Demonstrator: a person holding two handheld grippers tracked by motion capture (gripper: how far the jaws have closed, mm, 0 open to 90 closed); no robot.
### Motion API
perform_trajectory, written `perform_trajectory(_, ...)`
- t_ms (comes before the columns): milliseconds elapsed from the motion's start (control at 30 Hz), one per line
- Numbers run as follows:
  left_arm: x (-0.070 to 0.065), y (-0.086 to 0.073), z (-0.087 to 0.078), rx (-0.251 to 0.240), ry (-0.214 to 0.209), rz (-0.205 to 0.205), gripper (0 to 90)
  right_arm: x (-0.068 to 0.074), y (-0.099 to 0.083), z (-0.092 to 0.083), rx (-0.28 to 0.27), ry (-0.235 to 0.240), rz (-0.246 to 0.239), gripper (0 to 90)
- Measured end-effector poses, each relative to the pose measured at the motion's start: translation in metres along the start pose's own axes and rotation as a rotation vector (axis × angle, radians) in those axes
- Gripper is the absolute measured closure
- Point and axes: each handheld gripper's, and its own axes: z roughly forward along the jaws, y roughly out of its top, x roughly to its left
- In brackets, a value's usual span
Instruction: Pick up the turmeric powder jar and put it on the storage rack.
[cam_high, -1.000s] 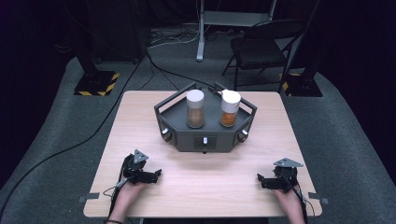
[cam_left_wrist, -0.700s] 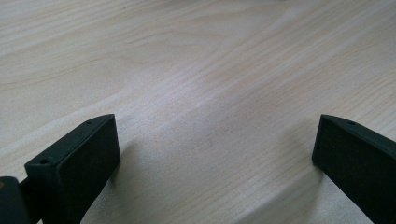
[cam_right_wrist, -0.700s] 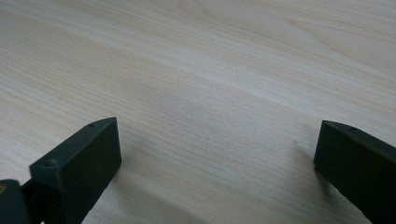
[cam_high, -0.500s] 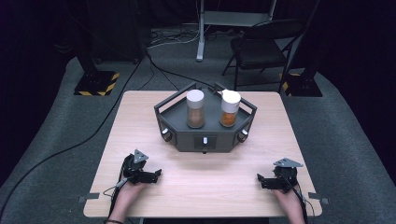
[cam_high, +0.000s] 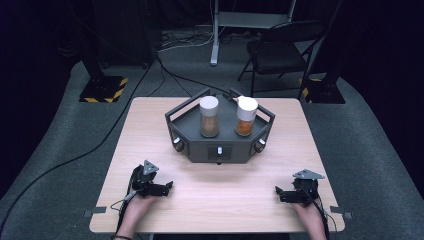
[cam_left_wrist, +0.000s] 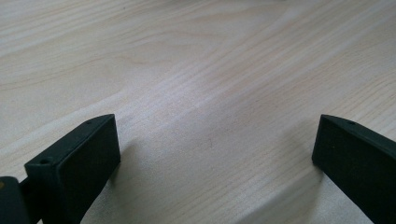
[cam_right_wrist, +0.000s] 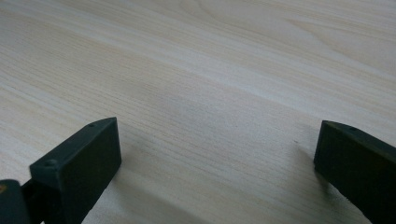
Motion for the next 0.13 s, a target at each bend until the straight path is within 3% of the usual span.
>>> perform_trajectory(133,0.0001,0.0,0.0001,0.0,0.0,0.0,0.5,-0.0001,0.0001,0.0001,0.0,0.0,0.0,0.0)
